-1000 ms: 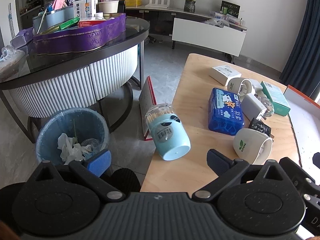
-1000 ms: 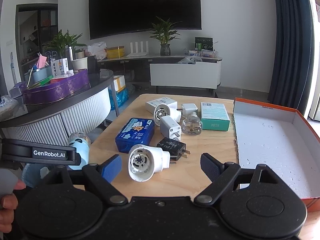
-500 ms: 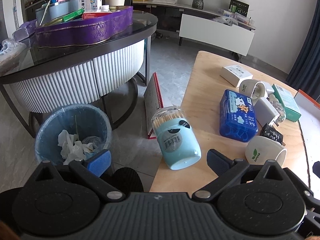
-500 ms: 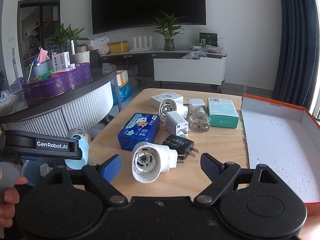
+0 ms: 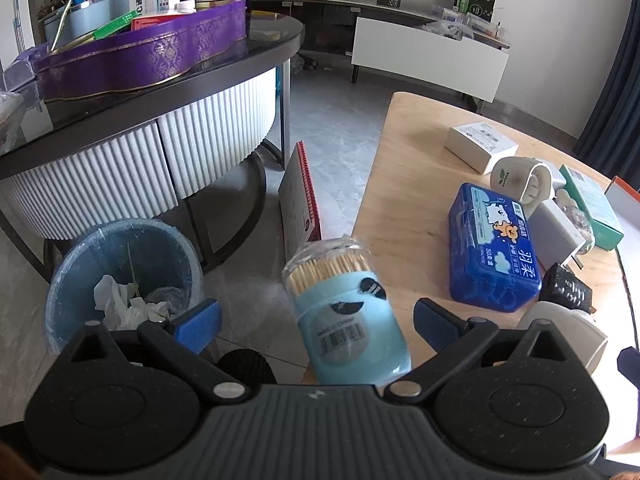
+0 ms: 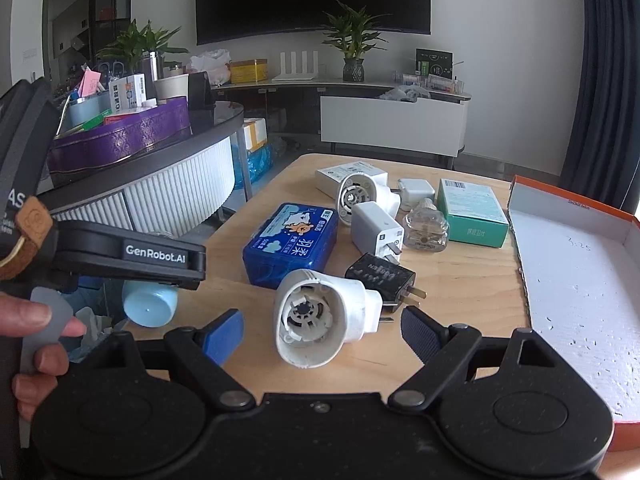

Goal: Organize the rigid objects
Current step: 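Grasp the light-blue toothpick canister with the left gripper while the right gripper grasps the white plug adapter, then carry the canister with the left gripper while the right gripper carries the white adapter toward the cardboard box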

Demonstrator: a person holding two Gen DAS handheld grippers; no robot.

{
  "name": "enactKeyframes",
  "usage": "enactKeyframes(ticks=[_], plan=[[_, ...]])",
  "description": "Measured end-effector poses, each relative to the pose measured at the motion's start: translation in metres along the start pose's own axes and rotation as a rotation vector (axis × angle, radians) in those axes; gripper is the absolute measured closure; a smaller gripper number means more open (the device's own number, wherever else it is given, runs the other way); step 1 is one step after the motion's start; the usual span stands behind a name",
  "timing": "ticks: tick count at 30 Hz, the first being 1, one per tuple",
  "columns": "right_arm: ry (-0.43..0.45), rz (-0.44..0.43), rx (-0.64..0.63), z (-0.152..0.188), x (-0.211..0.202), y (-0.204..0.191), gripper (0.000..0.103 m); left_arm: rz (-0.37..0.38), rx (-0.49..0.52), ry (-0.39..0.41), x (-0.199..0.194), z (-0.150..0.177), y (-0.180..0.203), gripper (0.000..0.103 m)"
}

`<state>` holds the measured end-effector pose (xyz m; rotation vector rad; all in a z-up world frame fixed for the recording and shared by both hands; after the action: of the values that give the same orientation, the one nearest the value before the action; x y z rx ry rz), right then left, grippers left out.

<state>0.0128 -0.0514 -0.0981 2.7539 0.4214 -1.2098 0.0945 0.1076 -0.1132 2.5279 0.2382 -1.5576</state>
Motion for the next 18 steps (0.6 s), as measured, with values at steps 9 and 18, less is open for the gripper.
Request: enactKeyframes(ticks=[9,18], plan=[[-0.041,0.036,0.013,-0.005,0.03,0.0,0.002,0.128,0.104,0.051,0.005,0.0,0.021,0.055],[-0.071,0.027,0.043,-0.011,0.054,0.009,0.005,0.135,0.127,0.069,0.001,0.003,0.022,0.056]])
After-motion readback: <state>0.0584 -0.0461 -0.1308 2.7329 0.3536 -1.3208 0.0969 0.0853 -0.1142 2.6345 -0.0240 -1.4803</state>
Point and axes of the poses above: each gripper's, at about its wrist camera, not at the fingertips, and x roughly the way its jaws point, y to its right, z to its underside, the point moved 10 cm from there along x, roughly the way its jaws point, and after that the axes turned 14 degrees about -y, right-handed, at the moved point
